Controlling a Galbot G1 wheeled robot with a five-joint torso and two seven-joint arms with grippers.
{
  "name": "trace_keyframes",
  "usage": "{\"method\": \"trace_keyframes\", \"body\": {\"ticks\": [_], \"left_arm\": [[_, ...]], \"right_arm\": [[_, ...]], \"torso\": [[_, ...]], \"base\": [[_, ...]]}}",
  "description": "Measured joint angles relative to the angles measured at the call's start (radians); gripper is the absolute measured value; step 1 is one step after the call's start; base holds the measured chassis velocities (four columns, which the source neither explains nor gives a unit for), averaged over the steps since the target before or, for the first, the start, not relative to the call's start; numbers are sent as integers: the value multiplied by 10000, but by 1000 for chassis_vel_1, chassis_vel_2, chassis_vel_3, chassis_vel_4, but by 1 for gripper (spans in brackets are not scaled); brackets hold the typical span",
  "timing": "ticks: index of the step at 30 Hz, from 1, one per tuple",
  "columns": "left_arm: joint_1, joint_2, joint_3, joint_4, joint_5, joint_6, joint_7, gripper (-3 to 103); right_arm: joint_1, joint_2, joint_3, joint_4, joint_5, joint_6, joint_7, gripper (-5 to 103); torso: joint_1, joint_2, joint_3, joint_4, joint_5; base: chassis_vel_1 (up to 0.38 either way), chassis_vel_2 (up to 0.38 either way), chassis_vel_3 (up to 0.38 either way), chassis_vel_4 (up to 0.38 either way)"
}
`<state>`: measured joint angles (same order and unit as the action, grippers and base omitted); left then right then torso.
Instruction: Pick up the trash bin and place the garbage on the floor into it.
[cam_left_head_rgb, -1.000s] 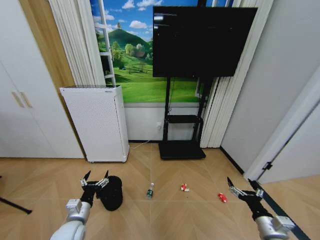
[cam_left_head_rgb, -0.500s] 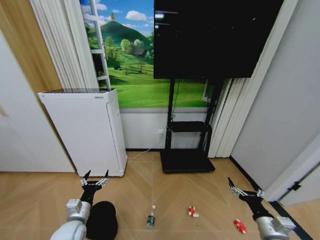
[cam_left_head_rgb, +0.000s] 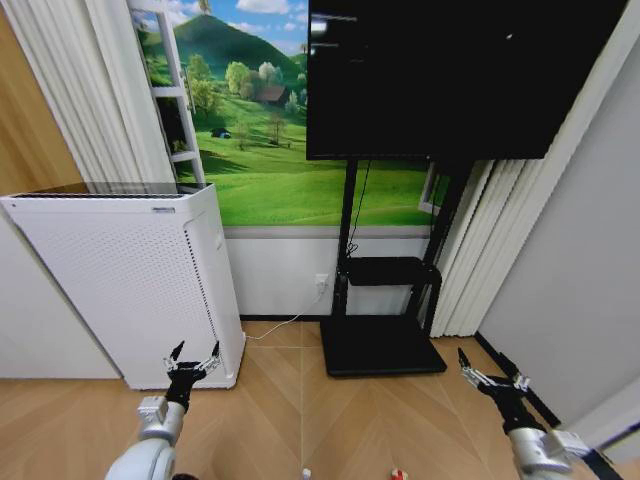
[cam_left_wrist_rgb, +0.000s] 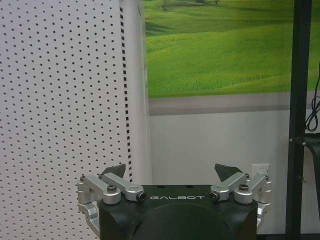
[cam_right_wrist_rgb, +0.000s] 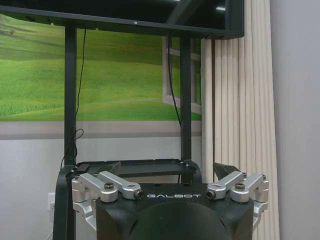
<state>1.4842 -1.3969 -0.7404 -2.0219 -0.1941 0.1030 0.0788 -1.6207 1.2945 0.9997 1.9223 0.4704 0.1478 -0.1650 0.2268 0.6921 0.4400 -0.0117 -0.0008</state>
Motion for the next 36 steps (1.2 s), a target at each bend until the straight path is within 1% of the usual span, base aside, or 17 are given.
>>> {"method": "trace_keyframes", "body": {"ticks": [1,2,3,4,6,7,10,18,20,31,33,36], "left_arm": [[0,0,0,0,0,0,0,101],[-3,0,14,-3,-36,91,-85,101],[6,2,26,-33,-107,225,-177,100],[30,2,34,-91,-191,404,-277,100],[44,2,37,-136,-229,512,-341,97],[54,0,31,-192,-244,593,-401,99],[59,0,19,-235,-266,719,-504,100],[105,-25,5,-255,-339,631,-523,100],[106,-26,5,-262,-343,607,-520,100],[168,-9,-16,-320,-453,455,-413,100],[189,1,-10,-388,-714,479,-406,100],[193,5,-12,-389,-714,486,-408,100]], "right_arm": [[0,0,0,0,0,0,0,100],[1,11,0,-19,-13,0,-2,100],[-4,25,-2,-28,-21,0,-6,100],[-15,36,-4,-28,-31,3,-10,100],[-25,50,-7,-31,-45,8,-20,100],[-32,57,-9,-34,-59,20,-38,100],[-49,59,-8,-35,-73,43,-58,100],[-95,65,-3,-7,-107,59,-143,100],[-111,71,-5,6,-117,59,-156,100],[-148,86,-8,28,-146,99,-181,100],[-167,93,-8,43,-147,121,-182,100],[-191,98,-6,42,-147,146,-184,100]], "torso": [[0,0,0,0,0],[-4,2,-2,-1,14],[-7,4,-3,1,13],[-8,5,-3,4,1],[-8,5,-3,2,5],[-8,5,-3,2,13],[-6,4,-1,-1,5],[0,2,0,4,9],[0,2,0,1,7],[0,2,0,1,8],[-9,-31,-17,1,8],[-52,-126,-70,1,7]], "base": [[59,-38,-26,29],[59,-58,-82,29],[95,-58,-50,82],[54,-81,-50,59],[54,-60,-49,59],[0,0,0,0],[0,0,0,0],[0,0,0,0],[0,0,0,0],[0,0,0,0],[0,0,0,0],[0,0,0,0]]}}
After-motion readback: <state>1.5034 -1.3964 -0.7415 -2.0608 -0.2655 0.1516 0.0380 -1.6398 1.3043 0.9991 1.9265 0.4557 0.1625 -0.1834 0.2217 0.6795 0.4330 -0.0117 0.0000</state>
